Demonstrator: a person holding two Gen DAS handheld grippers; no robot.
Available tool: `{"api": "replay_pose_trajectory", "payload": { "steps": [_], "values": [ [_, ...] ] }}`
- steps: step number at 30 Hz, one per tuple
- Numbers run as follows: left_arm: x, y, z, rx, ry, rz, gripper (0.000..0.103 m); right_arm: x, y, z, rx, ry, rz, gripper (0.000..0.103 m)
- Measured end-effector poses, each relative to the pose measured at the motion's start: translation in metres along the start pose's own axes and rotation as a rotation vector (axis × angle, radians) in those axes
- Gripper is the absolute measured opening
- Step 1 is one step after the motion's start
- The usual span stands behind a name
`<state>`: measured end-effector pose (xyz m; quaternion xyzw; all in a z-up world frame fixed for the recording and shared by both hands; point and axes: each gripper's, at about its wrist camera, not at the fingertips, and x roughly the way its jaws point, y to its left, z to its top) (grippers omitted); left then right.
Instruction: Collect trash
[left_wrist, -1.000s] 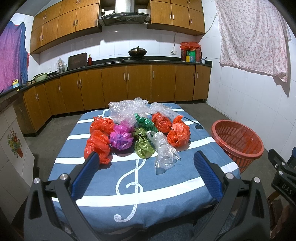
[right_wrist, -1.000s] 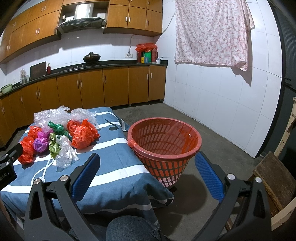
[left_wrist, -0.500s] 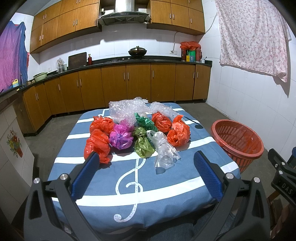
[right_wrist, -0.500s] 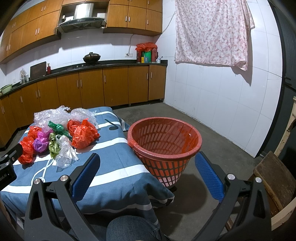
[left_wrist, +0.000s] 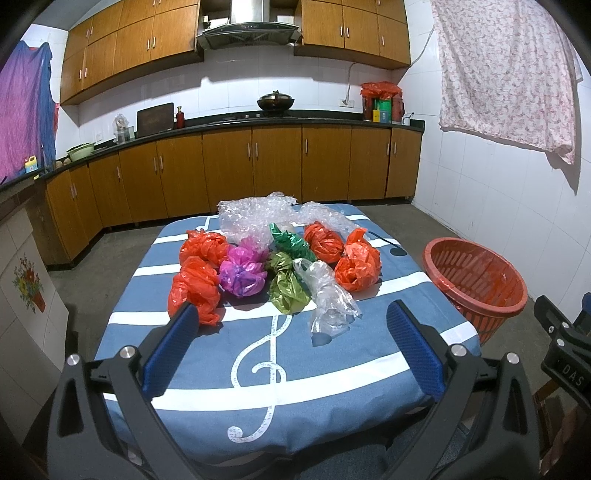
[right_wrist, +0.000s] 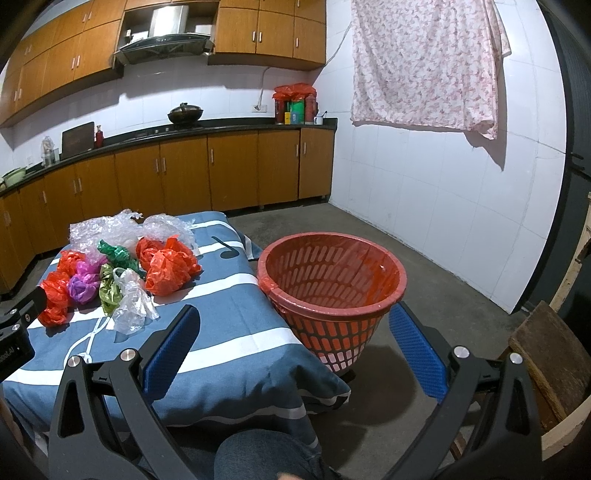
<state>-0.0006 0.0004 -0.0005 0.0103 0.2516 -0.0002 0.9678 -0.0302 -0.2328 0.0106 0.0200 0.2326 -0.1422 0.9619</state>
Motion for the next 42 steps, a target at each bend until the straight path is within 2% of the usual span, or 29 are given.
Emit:
{"api": "replay_pose_trajectory", "payload": {
  "steps": [7,13,20,23,26,30,35,38,42],
  "values": [
    [0.015,0.013,-0.006,-0.020,0.029,0.050,0.099,0.015,0.004,0.005,0.015,0.047,0.075,0.101],
    [0.031,0.067,-0.014,-0.121,0.082,0.112,0.099,0.035,0.019,0.008,0.007,0.082,0.113,0.101],
    [0.053,0.113,-0.012,-0.173,0.082,0.212,0.099,0.064,0.054,0.022,-0.007,0.085,0.197,0.101],
    [0.072,0.126,-0.005,-0.181,0.090,0.238,0.099,0.083,0.075,0.033,-0.023,0.087,0.232,0.095],
    [0.096,0.137,0.003,-0.201,0.105,0.230,0.099,0.105,0.100,0.041,-0.055,0.108,0.268,0.086],
    [0.129,0.146,0.011,-0.211,0.145,0.210,0.099,0.146,0.130,0.044,-0.070,0.193,0.294,0.076],
    [0.161,0.146,0.010,-0.176,0.201,0.216,0.099,0.192,0.145,0.041,-0.018,0.296,0.282,0.076],
    [0.177,0.148,0.006,-0.173,0.239,0.215,0.095,0.210,0.153,0.039,-0.016,0.319,0.253,0.076],
    [0.195,0.150,0.003,-0.179,0.274,0.199,0.089,0.225,0.159,0.033,-0.023,0.367,0.258,0.076]
  ]
}}
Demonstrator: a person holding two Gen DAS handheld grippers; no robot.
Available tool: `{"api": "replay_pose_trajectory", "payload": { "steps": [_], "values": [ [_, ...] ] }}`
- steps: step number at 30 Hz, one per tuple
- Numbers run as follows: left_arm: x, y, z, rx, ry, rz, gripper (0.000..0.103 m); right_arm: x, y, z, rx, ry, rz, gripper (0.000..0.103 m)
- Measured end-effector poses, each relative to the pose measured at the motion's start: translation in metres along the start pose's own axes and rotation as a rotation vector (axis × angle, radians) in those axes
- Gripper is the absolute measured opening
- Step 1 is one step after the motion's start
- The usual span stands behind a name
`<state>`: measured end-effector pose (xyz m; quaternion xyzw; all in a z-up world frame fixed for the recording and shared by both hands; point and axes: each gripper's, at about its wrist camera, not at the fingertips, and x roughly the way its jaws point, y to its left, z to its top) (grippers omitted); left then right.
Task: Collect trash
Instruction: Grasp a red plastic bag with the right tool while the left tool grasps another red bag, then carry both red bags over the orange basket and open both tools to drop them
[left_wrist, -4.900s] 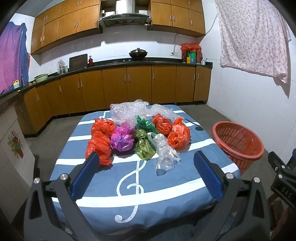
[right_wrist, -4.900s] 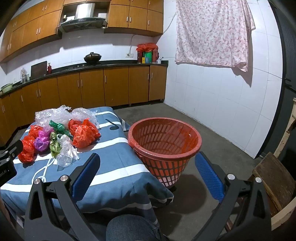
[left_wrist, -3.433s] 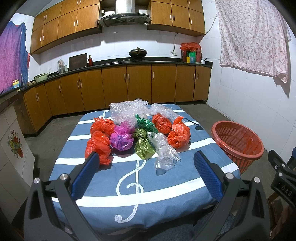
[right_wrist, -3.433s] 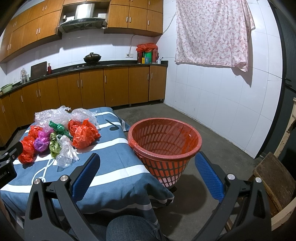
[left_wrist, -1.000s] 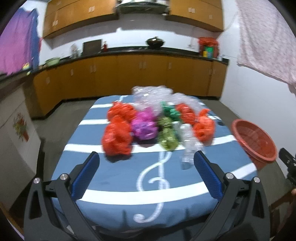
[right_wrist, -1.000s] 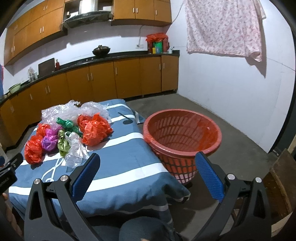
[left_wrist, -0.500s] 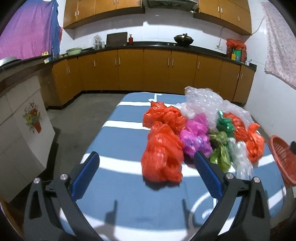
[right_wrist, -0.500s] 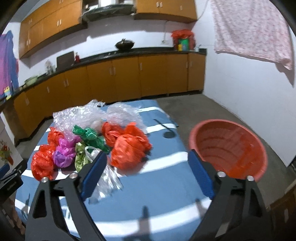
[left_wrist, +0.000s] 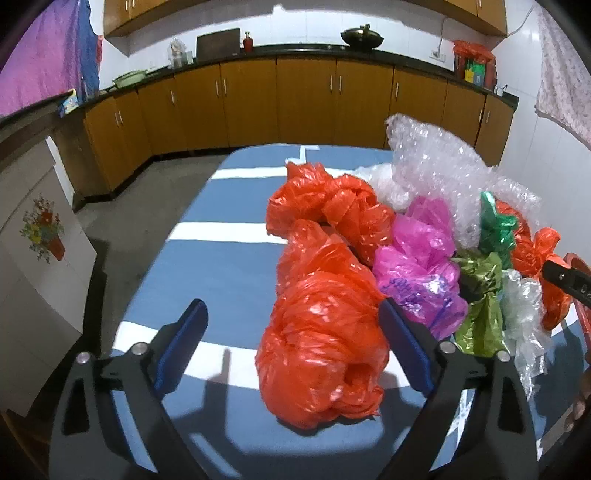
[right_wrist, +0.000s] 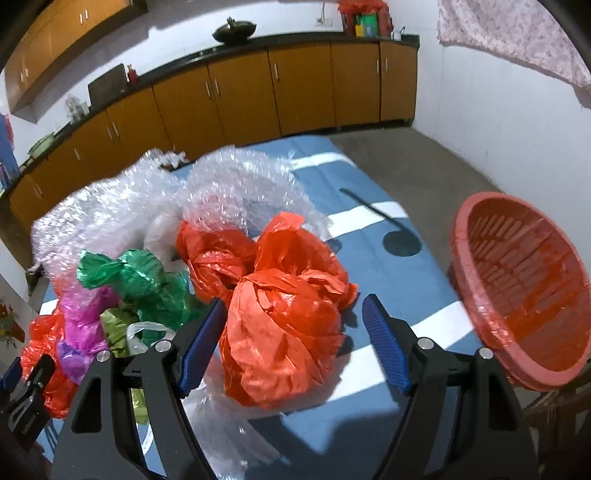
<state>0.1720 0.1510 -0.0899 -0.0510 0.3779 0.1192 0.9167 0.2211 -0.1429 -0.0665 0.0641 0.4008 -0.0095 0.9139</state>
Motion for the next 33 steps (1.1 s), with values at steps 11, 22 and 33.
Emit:
{"api": "replay_pose_trajectory", "payload": {
  "steps": [11,22,33],
  "values": [
    [0.020,0.001,0.002,-0.014,0.033,-0.085,0.053,0.010,0.003,-0.005,-0.034,0.033,0.041,0.055],
    [-0.017,0.005,-0.001,-0.018,-0.040,-0.128,0.042,-0.020,-0.020,-0.009,-0.008,-0.035,0.062,0.052],
    [-0.087,-0.007,0.002,-0.007,-0.153,-0.214,0.042,-0.068,-0.049,-0.016,0.015,-0.111,0.044,0.051]
  ]
}}
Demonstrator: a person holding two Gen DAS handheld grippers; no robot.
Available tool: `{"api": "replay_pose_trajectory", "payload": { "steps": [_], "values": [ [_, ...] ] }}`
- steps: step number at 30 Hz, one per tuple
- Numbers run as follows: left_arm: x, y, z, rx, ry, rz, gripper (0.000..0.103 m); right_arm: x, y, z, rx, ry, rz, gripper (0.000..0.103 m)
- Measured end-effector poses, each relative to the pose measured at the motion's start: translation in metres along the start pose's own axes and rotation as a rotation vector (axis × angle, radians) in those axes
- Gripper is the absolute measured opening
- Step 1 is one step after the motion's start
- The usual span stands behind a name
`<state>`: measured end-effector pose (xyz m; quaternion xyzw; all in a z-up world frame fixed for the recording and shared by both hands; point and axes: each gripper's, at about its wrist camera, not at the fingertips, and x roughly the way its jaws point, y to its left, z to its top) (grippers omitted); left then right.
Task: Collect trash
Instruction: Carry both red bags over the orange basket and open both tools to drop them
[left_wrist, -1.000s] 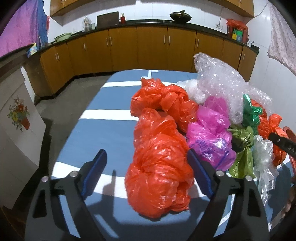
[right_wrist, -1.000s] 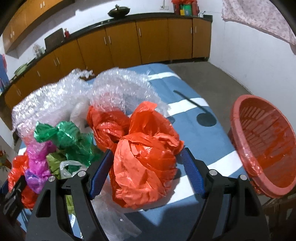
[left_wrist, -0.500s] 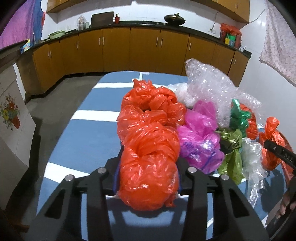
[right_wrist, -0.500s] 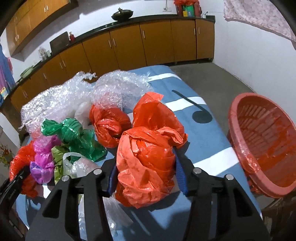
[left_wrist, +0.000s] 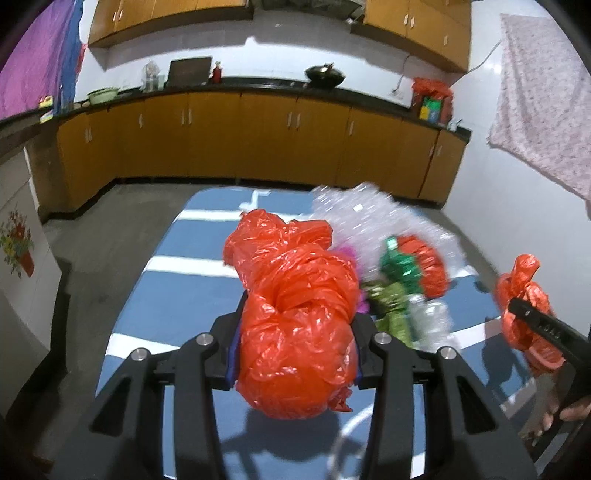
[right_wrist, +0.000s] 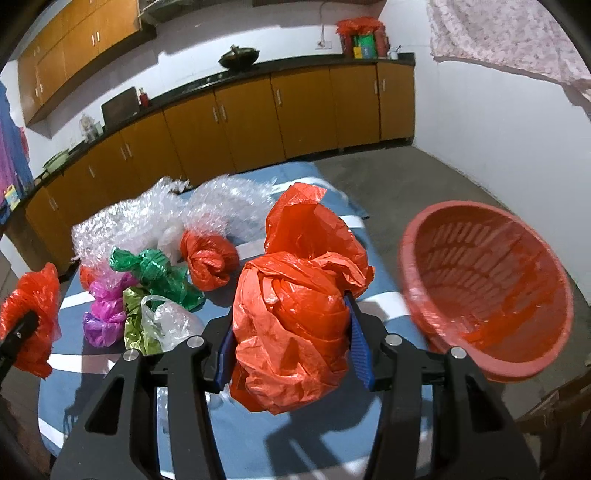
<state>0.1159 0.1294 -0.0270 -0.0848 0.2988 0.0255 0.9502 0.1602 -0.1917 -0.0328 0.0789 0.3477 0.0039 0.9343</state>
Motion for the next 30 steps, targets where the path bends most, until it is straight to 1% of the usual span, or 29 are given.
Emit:
{"api": "replay_pose_trajectory", "payload": {
  "steps": [7,9,14,18,21,24,28,30],
  "values": [
    [-0.038,-0.035,0.011,0.031,-0.052,-0.110,0.042,-0.043,-0.023,0.005,0.033,-0.057,-0.053,0.051],
    [-0.047,-0.050,0.013,0.050,-0.059,-0.153,0.042,-0.056,-0.030,0.006,0.049,-0.073,-0.070,0.051],
    [-0.059,-0.101,0.019,0.133,-0.070,-0.254,0.042,-0.084,-0.063,0.007,0.090,-0.107,-0.128,0.051],
    [-0.062,-0.156,0.023,0.190,-0.075,-0.349,0.042,-0.097,-0.094,0.008,0.113,-0.120,-0.187,0.051],
    [-0.058,-0.199,0.023,0.210,-0.067,-0.412,0.043,-0.105,-0.119,0.014,0.140,-0.131,-0.210,0.051],
    [-0.044,-0.242,0.022,0.232,-0.044,-0.462,0.043,-0.108,-0.142,0.022,0.147,-0.138,-0.216,0.051],
    [-0.010,-0.303,0.023,0.274,-0.002,-0.509,0.043,-0.102,-0.173,0.035,0.130,-0.135,-0.231,0.052],
    [0.007,-0.322,0.023,0.298,0.016,-0.524,0.043,-0.096,-0.187,0.039,0.137,-0.131,-0.224,0.051]
  ]
}}
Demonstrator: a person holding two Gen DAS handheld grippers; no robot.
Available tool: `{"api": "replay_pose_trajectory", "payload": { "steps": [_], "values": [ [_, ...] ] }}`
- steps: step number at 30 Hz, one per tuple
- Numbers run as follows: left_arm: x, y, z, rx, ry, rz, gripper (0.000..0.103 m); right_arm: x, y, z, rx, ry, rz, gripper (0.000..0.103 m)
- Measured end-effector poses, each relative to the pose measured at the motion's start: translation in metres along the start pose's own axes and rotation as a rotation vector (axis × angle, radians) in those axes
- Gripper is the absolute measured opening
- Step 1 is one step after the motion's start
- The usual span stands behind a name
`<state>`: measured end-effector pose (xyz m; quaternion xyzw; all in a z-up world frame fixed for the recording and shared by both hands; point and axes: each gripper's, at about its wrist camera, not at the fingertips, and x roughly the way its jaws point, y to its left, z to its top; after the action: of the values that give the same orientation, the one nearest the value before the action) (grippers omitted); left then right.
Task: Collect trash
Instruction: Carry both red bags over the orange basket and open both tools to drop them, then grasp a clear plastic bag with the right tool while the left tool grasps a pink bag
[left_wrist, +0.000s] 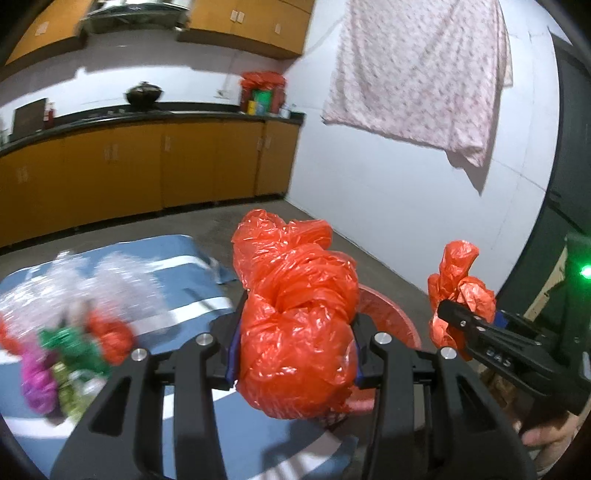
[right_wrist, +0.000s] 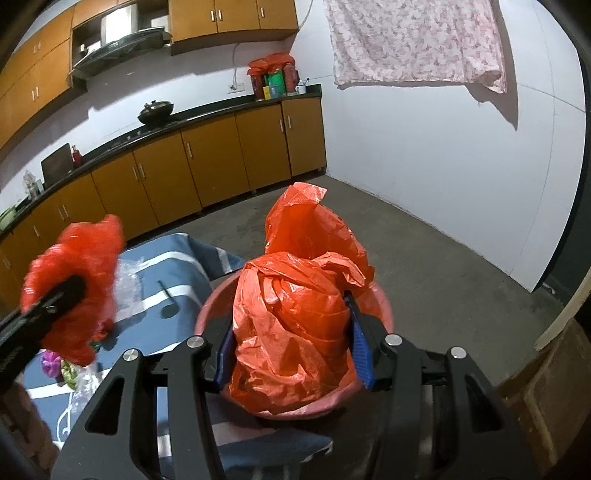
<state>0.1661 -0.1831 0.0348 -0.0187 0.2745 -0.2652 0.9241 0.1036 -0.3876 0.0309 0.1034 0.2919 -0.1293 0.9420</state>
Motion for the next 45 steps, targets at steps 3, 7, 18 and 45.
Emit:
{"api": "replay_pose_trajectory", "payload": {
  "steps": [3,7,18,45],
  "values": [
    [0.039,-0.013,0.000,0.040,0.041,-0.007,0.043,0.016,-0.015,0.003,0.002,0.009,0.014,0.051],
    [0.085,-0.026,-0.007,0.085,0.095,-0.022,0.043,0.036,-0.025,0.003,0.007,0.010,0.033,0.052],
    [0.142,-0.033,-0.027,0.095,0.179,-0.085,0.043,0.056,-0.041,0.005,0.068,-0.001,0.063,0.052],
    [0.023,0.060,-0.042,0.012,0.057,0.296,0.096,0.010,-0.014,-0.012,-0.043,-0.162,-0.088,0.101]
  ]
}}
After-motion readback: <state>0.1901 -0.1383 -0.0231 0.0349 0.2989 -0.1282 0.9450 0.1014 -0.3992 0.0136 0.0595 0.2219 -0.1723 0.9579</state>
